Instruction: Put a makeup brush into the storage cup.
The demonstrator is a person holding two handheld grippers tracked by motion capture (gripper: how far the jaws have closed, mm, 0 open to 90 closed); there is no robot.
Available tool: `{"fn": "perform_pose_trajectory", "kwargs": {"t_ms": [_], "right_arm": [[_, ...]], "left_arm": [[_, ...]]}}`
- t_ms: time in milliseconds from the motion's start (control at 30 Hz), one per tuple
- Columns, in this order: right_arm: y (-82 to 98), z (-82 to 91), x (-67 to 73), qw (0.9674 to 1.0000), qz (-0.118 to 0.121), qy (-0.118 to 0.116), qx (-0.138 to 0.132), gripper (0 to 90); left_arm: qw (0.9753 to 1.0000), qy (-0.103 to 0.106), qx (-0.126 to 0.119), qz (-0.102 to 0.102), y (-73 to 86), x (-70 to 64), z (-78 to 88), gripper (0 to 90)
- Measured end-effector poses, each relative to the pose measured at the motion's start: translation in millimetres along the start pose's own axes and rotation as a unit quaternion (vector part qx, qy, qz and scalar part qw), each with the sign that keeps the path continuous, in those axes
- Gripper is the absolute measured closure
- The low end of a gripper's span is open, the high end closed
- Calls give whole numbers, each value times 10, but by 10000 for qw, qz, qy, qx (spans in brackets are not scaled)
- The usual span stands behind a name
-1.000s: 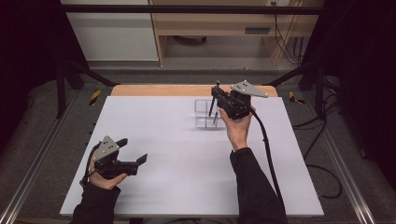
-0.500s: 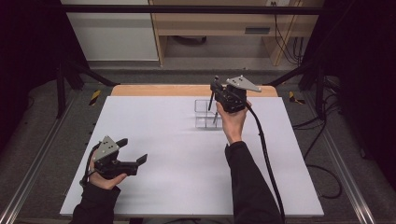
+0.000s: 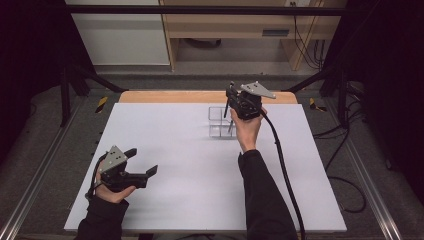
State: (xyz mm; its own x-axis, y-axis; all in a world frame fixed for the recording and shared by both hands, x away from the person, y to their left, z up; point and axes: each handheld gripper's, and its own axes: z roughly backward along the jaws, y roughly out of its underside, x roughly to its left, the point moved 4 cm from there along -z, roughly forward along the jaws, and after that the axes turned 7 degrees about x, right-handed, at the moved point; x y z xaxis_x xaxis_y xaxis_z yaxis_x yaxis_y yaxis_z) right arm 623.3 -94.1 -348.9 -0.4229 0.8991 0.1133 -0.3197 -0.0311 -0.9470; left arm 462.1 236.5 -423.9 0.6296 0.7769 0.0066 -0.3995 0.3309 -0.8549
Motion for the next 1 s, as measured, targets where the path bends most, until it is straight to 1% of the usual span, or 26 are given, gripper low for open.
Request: {"fn": "perform_pose_trajectory", "kwargs": {"t_ms": [200,267,467,667,800,1000], "right_arm": [[78,-77,28,9999,62,4,109,834],[106,-99,45,9998,135,21,166,834],[152,-137,67,9995,193,64,253,834],[208,-159,81,9994,170,61,301,834],[251,-178,71,9992,198,84,350,834],[311,-203,77,9987,195,114,464,834]], "left_arm": [[10000,-3,-3,8,0,-7,3,57],[10000,-4,-2,8,0,-8,3,57],[10000,-14,9,-1,0,-11,3,58],[10000,-12,0,1,-1,-11,5,58],[10000,-5,-2,-2,-1,-11,6,58],[10000,-4,-18,4,-2,-9,11,58]]}}
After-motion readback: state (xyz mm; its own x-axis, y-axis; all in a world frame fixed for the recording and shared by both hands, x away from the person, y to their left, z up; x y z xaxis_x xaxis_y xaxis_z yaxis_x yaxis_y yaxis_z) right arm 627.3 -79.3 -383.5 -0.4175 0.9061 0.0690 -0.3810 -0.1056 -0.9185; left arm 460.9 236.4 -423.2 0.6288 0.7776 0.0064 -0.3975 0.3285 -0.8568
